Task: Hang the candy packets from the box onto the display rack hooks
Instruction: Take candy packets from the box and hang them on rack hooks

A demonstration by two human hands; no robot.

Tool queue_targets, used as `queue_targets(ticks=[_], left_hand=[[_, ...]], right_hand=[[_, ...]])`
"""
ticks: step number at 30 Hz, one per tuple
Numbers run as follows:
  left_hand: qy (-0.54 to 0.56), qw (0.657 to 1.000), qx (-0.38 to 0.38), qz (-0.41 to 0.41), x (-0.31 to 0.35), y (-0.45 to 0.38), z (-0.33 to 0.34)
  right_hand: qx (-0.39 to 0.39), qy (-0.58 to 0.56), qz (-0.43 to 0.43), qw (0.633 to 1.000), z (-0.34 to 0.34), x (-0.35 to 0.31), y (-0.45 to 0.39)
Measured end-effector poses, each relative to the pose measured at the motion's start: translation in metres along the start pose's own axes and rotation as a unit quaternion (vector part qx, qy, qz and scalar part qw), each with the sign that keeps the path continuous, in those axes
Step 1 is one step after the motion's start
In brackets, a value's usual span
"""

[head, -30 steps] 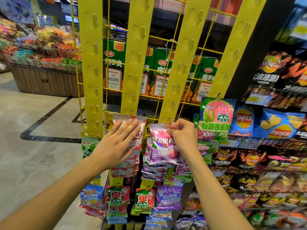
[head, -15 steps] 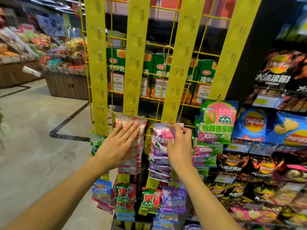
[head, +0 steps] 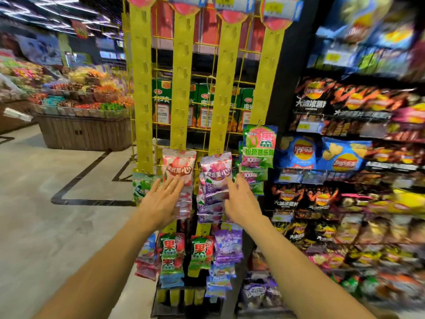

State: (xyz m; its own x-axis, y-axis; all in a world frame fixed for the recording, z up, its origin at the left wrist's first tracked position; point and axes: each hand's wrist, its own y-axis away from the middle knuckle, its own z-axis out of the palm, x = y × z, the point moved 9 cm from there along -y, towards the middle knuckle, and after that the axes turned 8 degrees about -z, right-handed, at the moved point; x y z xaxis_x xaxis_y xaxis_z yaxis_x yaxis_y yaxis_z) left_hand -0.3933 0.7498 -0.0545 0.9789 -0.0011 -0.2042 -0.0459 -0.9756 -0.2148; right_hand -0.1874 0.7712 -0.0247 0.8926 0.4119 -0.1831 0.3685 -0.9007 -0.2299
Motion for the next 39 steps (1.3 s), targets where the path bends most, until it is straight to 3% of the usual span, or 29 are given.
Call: queue_targets(ticks=[6,12,16,21,28,39], left_hand=[[0.022,0.995,-0.094,0.029,0.037,0.057,0.015],[0.026,0.988,-0.106,0.106,0.137,0.075,0.007],[0.022,0.982,-0.088,0.165,0.245,0.064,-0.01],[0.038,0.964,-0.058,0.258,0.43,0.058,-0.045],[0.068,0.94,-0.113,0.314,0.663,0.068,-0.056],[0.062,0.917,-0.184,0.349,0.876,0.051,-0.017]], right_hand=[[-0.082,0.05,0.019,0.995,0.002,0.022,0.092],[-0.078,0.062,0.095,0.99,-0.019,0.124,0.193],[-0.069,0.065,0.168,0.981,-0.035,0.221,0.266],[-0.074,0.075,0.262,0.959,-0.063,0.36,0.367],[-0.106,0.086,0.326,0.935,-0.103,0.532,0.484],[-0.163,0.076,0.346,0.921,-0.081,0.71,0.558]])
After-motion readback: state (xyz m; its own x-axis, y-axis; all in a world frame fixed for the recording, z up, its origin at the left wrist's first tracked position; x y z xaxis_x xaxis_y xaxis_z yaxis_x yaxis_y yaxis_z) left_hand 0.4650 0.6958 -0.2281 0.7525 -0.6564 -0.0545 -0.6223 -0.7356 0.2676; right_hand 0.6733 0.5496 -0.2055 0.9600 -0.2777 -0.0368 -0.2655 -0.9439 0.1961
